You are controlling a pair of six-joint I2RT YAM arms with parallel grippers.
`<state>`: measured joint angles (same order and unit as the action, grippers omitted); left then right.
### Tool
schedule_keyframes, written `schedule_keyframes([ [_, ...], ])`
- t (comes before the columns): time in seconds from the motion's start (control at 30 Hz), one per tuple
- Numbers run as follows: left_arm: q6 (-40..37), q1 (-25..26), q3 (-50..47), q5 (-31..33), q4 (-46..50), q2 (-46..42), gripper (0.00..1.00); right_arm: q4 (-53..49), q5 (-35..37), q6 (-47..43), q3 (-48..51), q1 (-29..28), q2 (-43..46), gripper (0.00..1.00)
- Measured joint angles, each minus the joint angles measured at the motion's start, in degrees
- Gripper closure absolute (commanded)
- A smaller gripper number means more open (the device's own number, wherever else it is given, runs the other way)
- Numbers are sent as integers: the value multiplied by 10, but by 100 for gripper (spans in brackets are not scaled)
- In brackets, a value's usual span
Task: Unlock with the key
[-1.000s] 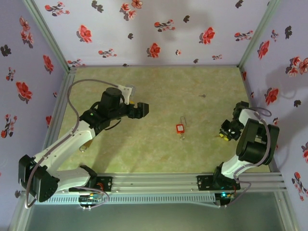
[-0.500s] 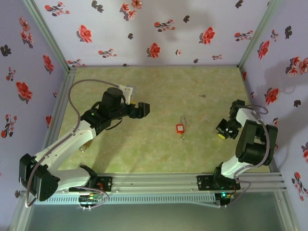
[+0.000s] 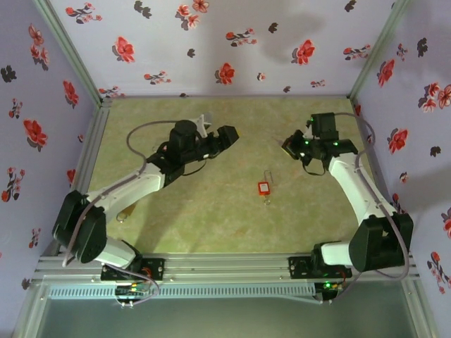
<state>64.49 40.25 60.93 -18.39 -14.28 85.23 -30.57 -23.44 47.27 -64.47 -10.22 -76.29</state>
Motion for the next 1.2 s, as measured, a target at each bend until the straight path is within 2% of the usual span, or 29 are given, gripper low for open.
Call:
schedule_keyframes([
  [0.1, 45, 13, 29, -3, -29, 38, 27, 30, -4, 38, -22, -42, -12, 100],
  [0.27, 96, 23, 52, 0, -50, 72, 34, 54, -4, 69, -37, -95, -26, 100],
  [0.53, 141, 22, 63, 12, -37, 89, 51, 74, 1, 98, -34, -135, -28, 100],
  [0.63, 155, 22, 62, 14, -37, 96, 64, 77, 3, 104, -30, -142, -28, 100],
  [0.77, 166, 18, 61, 18, -37, 97, 74, 83, 5, 106, -28, -149, -28, 100],
  [0.87, 165, 16, 61, 19, -35, 98, 87, 87, 5, 112, -23, -155, -28, 100],
  [1.0, 164, 7, 61, 20, -17, 105, 99, 97, 10, 116, -21, -160, -27, 100],
  [1.2, 160, 2, 61, 15, -10, 105, 100, 97, 15, 119, -18, -165, -27, 100],
])
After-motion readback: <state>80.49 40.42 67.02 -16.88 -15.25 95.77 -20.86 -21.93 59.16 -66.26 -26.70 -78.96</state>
